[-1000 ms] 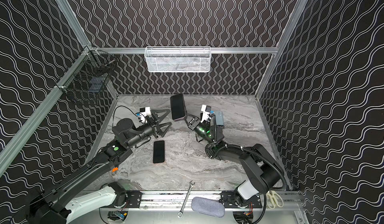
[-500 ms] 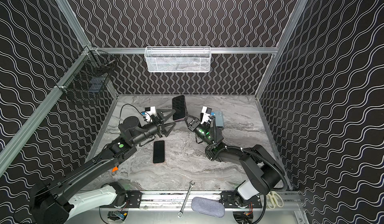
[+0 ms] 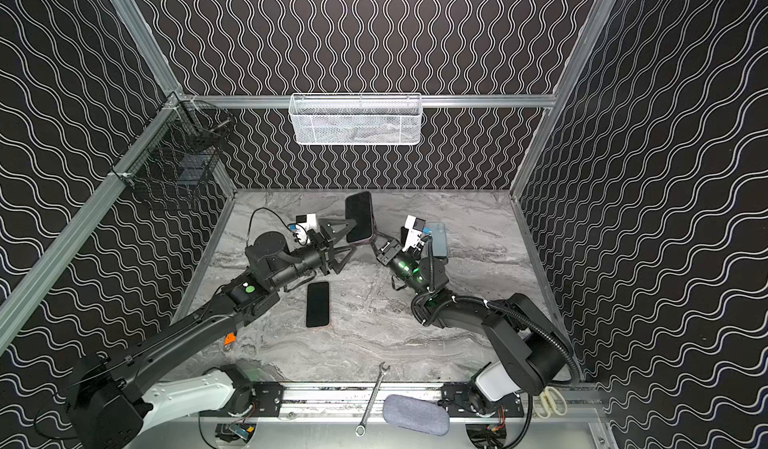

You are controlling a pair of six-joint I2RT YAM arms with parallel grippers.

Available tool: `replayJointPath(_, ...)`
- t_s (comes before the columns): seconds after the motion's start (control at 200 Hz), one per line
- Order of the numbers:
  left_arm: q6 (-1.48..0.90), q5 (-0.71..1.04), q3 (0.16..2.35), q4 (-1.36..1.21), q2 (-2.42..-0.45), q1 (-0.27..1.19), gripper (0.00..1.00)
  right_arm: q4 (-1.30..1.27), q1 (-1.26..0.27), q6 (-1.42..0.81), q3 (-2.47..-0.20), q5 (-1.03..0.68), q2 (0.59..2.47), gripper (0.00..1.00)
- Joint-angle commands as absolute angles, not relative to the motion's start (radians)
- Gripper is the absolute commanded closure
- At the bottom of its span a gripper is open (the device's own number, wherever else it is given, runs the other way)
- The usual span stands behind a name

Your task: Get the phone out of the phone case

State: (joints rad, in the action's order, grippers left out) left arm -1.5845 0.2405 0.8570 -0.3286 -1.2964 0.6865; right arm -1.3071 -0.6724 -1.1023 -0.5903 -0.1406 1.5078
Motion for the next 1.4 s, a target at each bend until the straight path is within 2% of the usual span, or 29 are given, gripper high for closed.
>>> replayJointPath(0.0,-1.592,0.237,0.864,-0.387,-1.312,0.687,0.05,-1.419,-0.676,-1.104,-0.588,-0.132,1.501,0.98)
replayJointPath(0.205,-1.598,0.224,0.856,-0.403,-1.323,0.687,0.05,-1.42,-0.682,-1.1,-0.57,-0.129,1.481,0.98)
replayJointPath(0.896,-1.585,0.226,0.844,-0.437,-1.358,0.685,0.17,-1.491,-0.718,-1.098,-0.525,-0.105,1.488,0.98)
replayJointPath(1.096,-1.588,0.225,0.828,-0.442,-1.36,0.684,0.26,-1.495,-0.721,-1.101,-0.524,-0.106,1.487,0.98)
replayJointPath(1.307,-1.591,0.227,0.816,-0.451,-1.362,0.684,0.45,-1.487,-0.723,-1.096,-0.525,-0.107,1.479,0.98)
replayJointPath(1.397,-1.588,0.225,0.809,-0.454,-1.358,0.684,0.48,-1.477,-0.727,-1.084,-0.525,-0.107,1.471,0.98)
